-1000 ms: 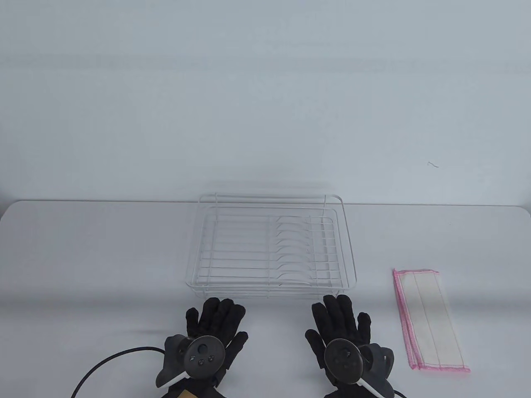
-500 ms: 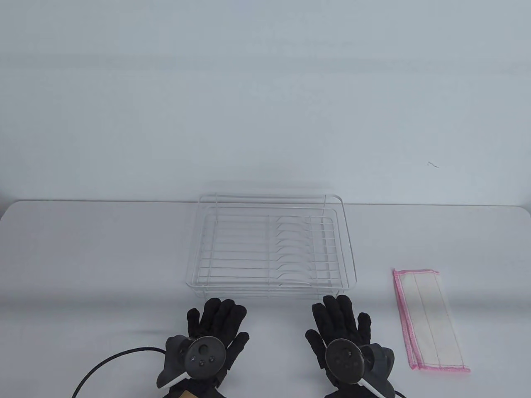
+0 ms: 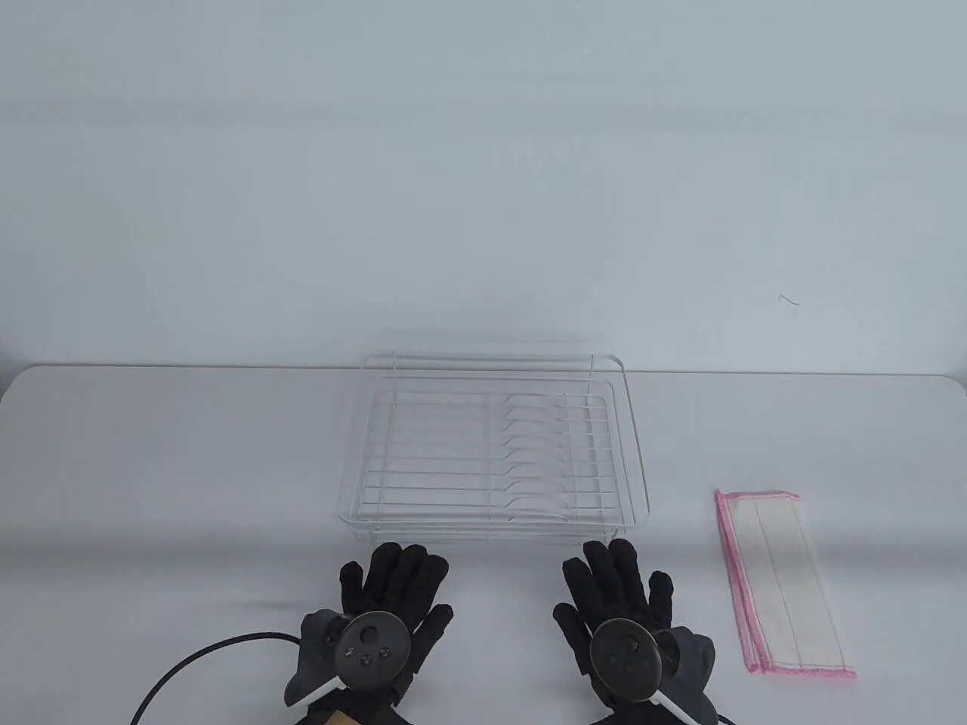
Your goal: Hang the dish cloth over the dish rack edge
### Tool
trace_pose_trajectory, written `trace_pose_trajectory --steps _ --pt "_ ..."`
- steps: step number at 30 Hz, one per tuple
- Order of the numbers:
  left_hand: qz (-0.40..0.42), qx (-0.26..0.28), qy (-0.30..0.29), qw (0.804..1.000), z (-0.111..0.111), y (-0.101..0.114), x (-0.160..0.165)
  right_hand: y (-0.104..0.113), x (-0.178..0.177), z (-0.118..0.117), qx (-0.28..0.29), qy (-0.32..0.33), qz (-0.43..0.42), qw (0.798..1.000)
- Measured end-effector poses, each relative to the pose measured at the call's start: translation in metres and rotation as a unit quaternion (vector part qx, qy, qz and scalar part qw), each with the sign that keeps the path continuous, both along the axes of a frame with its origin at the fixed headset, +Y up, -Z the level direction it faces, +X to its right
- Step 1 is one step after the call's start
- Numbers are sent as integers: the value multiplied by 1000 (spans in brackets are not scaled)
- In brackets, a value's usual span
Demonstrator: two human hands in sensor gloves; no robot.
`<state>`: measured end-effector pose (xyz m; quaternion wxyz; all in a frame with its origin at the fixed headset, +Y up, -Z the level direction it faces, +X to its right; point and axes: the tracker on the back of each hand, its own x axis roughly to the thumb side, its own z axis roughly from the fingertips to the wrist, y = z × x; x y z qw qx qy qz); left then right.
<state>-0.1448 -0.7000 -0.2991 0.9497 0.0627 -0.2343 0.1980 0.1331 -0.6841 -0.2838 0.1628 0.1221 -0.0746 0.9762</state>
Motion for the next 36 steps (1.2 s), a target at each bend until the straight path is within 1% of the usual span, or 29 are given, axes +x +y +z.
trace_pose_trajectory --steps 4,9,13,16,20,25,31,36 --pt "5 -2 1 1000 0 0 -2 -1 18 -6 -12 -25 5 1000" --pt "8 -7 0 1000 0 0 -2 -13 69 -21 -51 -93 24 994" --pt "10 -10 -2 1000 0 1 -2 -29 119 -31 -90 -162 48 981" --pt "12 -11 -2 1000 0 1 -3 -39 145 -34 -116 -197 56 972" --pt "13 -17 -4 1000 -1 0 -3 -56 176 -35 -150 -248 75 954" --pt "10 -23 -8 1000 -1 -1 -1 -75 195 -32 -205 -292 83 930" --pt "12 -25 -8 1000 0 -1 -2 -90 206 -31 -305 -323 51 894" --pt "13 -27 -8 1000 -1 -1 -2 -90 205 -32 -281 -337 75 895"
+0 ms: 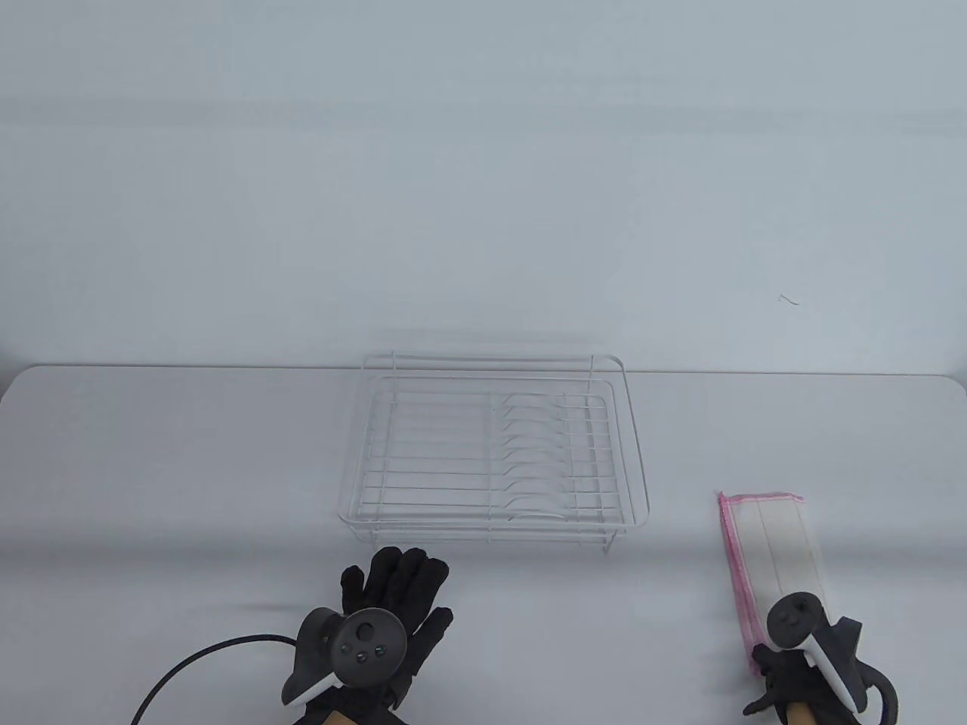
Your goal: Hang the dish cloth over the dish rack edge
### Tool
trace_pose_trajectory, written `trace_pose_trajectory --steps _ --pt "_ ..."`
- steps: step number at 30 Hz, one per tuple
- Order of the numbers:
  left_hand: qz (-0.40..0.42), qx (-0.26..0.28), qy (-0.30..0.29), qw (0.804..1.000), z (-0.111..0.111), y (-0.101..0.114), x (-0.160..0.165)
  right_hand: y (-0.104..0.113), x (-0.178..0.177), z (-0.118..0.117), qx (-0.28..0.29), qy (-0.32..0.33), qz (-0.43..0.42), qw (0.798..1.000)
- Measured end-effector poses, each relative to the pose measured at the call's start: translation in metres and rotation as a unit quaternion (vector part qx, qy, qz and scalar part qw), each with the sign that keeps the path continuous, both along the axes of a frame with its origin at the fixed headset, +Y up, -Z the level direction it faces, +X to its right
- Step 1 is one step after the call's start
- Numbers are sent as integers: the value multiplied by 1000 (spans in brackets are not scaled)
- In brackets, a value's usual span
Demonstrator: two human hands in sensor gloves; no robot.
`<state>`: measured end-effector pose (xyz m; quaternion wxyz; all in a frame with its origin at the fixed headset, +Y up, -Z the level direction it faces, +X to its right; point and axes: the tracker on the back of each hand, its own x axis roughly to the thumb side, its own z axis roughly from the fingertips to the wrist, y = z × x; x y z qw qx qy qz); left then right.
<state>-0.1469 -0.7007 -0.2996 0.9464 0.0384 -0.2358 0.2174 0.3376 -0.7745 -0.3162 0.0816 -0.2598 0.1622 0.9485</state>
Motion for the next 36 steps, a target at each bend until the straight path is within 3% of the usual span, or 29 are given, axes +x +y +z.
trace_pose_trajectory --steps 2,7,14,22,28,36 --pt "1 -1 1 1000 -1 0 -1 1 -1 0 21 -6 22 1000" --pt "6 -6 8 1000 -3 -1 -5 18 -2 6 136 -17 93 986" --pt "18 -5 21 1000 -6 -2 -11 87 -20 29 330 -11 121 936" --pt "36 -23 35 998 -9 -8 -20 179 -71 80 490 97 64 864" --pt "60 -19 50 997 -11 -2 -30 214 -104 100 532 195 5 824" --pt "145 43 32 988 -1 24 -45 210 -151 84 513 294 -84 802"
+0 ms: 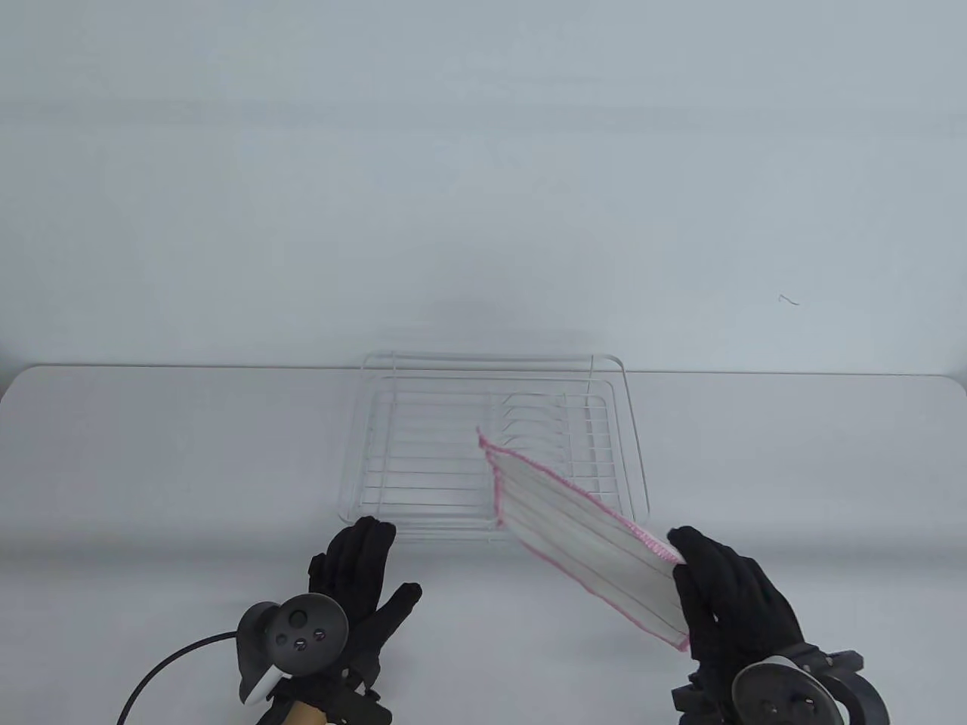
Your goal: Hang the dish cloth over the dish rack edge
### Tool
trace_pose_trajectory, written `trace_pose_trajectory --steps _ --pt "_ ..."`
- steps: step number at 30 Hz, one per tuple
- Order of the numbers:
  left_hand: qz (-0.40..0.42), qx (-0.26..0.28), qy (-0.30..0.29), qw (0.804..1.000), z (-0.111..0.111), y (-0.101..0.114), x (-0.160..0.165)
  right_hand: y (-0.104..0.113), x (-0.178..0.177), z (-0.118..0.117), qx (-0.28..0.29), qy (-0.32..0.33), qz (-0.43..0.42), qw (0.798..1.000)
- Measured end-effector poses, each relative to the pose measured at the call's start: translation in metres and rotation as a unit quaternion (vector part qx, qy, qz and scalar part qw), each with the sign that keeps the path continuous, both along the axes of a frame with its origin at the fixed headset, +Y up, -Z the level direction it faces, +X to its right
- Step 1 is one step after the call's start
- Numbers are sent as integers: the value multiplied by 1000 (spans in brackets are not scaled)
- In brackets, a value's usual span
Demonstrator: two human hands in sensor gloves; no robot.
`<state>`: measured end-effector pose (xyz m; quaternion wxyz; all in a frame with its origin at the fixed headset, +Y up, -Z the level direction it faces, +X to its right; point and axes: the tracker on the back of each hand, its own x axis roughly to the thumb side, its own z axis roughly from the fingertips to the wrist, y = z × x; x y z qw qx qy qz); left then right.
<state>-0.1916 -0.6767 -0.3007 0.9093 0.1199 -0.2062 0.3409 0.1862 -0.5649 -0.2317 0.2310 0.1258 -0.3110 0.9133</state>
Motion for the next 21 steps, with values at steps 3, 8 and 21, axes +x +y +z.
trace_pose_trajectory --steps 3,8,21 --pt "24 26 -11 999 4 7 -5 -13 -17 -9 -21 41 3 999" --pt "65 89 -27 994 7 12 -13 -42 -34 -16 -31 87 -16 996" --pt "87 189 -20 978 15 12 -9 -72 -36 -12 5 76 -52 996"
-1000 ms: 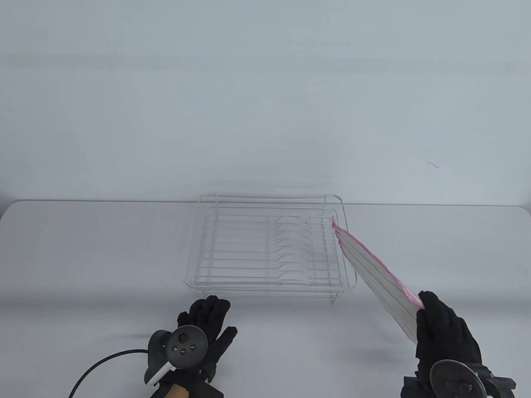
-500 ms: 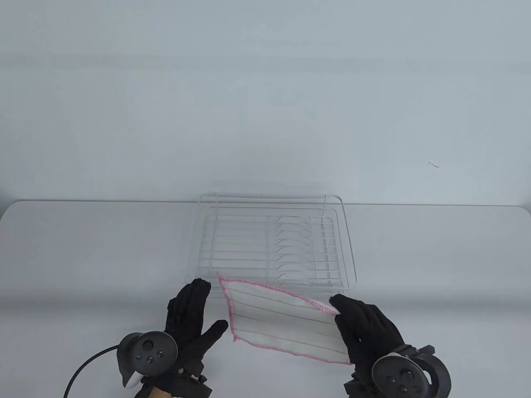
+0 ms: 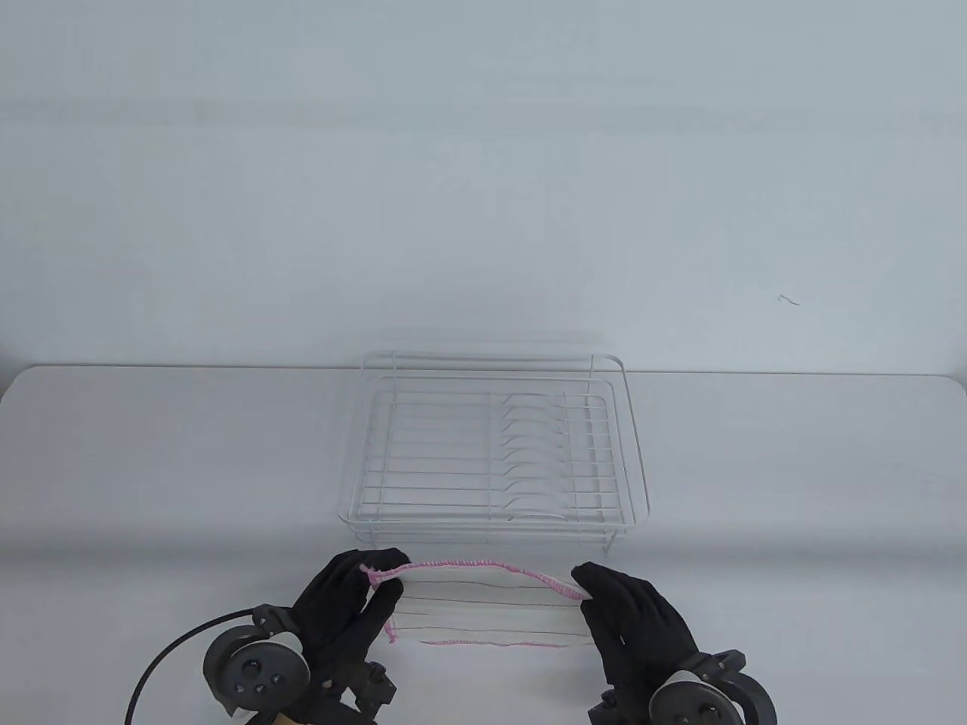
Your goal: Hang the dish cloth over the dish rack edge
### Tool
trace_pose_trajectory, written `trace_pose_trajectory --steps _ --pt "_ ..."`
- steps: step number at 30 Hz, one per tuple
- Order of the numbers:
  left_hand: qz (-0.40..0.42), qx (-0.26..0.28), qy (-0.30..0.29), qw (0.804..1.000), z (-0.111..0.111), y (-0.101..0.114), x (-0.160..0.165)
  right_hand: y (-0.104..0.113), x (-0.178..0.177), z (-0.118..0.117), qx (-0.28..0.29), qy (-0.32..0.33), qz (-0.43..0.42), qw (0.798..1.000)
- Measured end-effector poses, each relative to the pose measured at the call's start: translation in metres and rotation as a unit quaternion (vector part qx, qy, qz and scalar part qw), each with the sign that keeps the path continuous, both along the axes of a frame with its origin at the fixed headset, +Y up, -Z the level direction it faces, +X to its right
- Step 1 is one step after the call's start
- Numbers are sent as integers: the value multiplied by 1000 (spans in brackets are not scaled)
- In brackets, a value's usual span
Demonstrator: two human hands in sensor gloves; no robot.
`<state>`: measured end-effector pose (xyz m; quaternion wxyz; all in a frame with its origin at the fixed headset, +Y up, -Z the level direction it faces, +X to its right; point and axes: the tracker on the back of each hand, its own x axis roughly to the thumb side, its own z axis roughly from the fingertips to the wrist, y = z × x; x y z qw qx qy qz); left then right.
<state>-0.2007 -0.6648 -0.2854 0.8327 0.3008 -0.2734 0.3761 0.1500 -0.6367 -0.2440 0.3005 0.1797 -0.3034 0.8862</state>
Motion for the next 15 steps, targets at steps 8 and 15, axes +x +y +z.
trace_pose_trajectory --steps 8,15 --pt "-18 -16 20 999 -6 9 3 12 6 -14 -8 -46 -4 999" --pt "-116 -101 107 982 -46 31 10 31 1 -60 -64 -96 55 992"
